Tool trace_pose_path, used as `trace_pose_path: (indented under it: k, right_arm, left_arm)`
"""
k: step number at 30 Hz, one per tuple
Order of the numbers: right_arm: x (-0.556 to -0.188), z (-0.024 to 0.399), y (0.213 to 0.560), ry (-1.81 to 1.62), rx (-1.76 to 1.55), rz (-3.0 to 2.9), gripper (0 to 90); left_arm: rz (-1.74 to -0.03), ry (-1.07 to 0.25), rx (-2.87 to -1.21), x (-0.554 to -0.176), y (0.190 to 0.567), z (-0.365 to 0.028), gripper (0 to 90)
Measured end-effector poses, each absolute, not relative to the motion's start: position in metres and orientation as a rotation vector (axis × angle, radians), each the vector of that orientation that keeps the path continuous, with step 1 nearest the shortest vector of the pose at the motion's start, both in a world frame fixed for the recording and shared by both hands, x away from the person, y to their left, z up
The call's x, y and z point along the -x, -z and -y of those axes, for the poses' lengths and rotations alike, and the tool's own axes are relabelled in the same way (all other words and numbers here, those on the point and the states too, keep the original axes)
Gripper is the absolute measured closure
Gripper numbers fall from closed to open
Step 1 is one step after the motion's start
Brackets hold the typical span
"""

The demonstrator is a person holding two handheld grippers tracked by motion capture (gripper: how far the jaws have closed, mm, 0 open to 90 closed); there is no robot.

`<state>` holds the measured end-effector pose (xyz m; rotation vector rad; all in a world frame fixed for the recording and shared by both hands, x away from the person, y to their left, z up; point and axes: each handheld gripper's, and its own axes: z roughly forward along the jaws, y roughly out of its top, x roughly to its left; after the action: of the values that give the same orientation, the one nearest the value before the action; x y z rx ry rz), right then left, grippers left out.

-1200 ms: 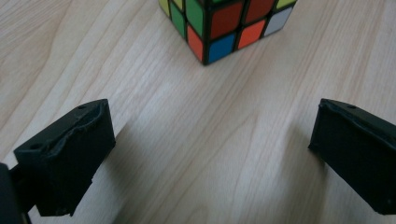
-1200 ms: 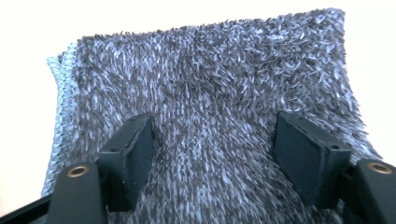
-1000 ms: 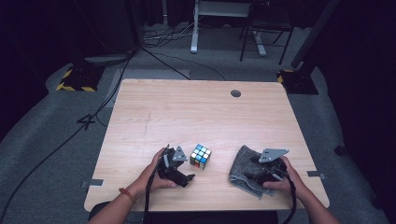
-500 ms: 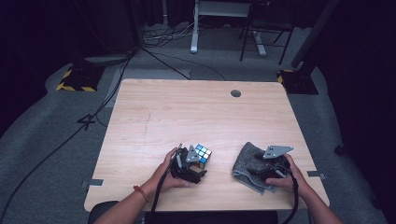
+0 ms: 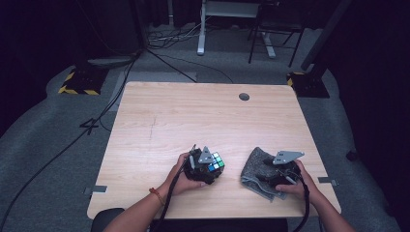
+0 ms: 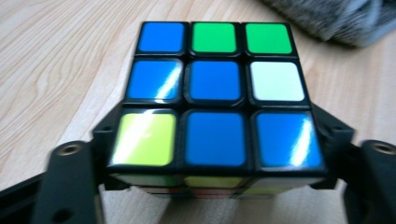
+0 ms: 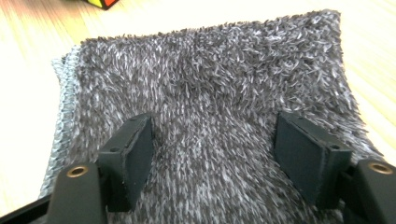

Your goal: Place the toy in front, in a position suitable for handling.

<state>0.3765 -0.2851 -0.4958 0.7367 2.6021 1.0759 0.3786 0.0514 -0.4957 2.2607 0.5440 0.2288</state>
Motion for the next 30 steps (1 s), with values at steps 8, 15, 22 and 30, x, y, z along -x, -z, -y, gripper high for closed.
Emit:
trace_pose_path:
  k: [8, 15, 22, 30]
  right_arm:
    - [-0.377, 0.285, 0.496, -1.078, -0.732, -2.603, 28.9]
    - [-0.376, 0.285, 0.496, -1.078, -0.734, -2.598, 28.9]
    - [-0.370, 0.281, 0.488, -0.990, -0.729, -2.583, 25.2]
    - [-0.371, 0.290, 0.488, -0.977, -0.783, -2.586, 23.1]
  left_arm:
    - [-0.459, -0.172, -2.307, -0.380, 0.493, -0.056, 33.1]
    - [-0.416, -0.133, -2.323, -0.379, 0.492, -0.065, 32.4]
    - [-0.446, -0.143, -2.310, -0.377, 0.495, -0.071, 19.2]
    - [-0.452, -0.155, -2.329, -0.379, 0.499, -0.072, 16.4]
